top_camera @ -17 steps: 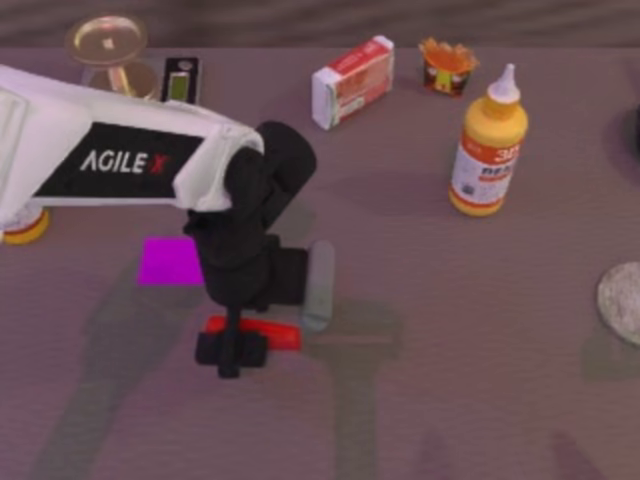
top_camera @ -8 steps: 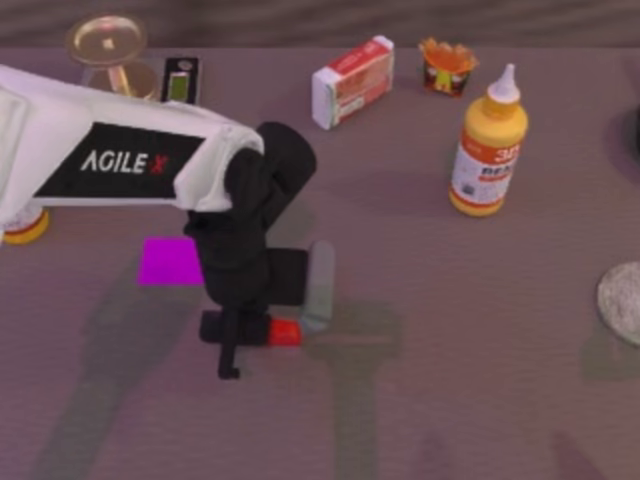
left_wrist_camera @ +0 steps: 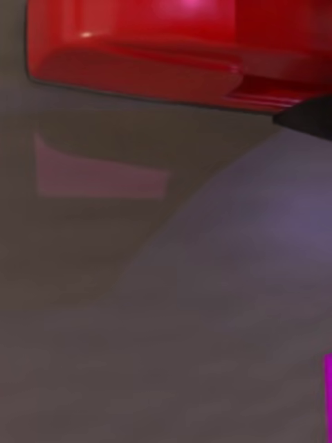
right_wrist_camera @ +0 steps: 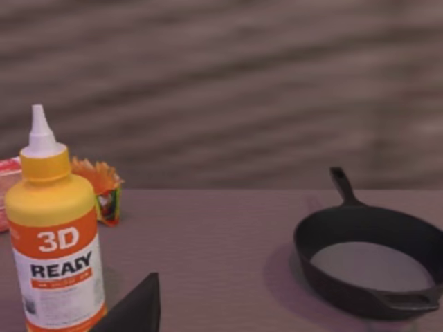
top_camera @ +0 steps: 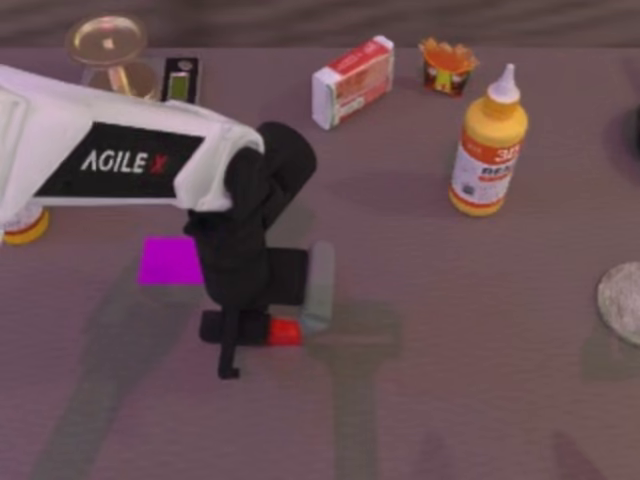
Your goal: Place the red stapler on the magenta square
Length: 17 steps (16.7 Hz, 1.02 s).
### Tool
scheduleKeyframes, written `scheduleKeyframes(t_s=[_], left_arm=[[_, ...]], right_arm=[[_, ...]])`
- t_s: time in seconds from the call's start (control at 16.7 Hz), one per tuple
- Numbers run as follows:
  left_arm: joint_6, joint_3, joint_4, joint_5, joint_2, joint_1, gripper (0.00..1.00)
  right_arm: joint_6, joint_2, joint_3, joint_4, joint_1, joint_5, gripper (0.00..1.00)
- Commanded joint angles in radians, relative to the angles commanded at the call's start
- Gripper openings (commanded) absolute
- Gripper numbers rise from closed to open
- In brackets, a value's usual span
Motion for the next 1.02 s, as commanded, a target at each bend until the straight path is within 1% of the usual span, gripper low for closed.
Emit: scheduleKeyframes(t_s=[0.18, 0.54, 0.66, 0.9, 1.02], left_arm=[[-0.003, 0.052, -0.07, 0.0, -0.026, 0.007, 0.0], [-0.001, 0.197, -0.327, -0.001, -0.119, 0.013, 0.0], [-0.005, 0.216, -0.355, -0.001, -0.138, 0.017, 0.0], [-0.004, 0.214, -0.352, -0.001, -0.135, 0.011, 0.0], [-0.033, 0.223, -0.363, -0.007, -0.13, 0.011, 0.0]], right_arm=[[0.0, 0.0, 0.0, 0.0, 0.0, 0.0, 1.0], [0.0, 0.0, 0.0, 0.0, 0.0, 0.0, 1.0], [0.0, 0.0, 0.0, 0.0, 0.0, 0.0, 1.0], [0.0, 0.0, 0.0, 0.0, 0.0, 0.0, 1.0], [0.0, 0.0, 0.0, 0.0, 0.0, 0.0, 1.0]])
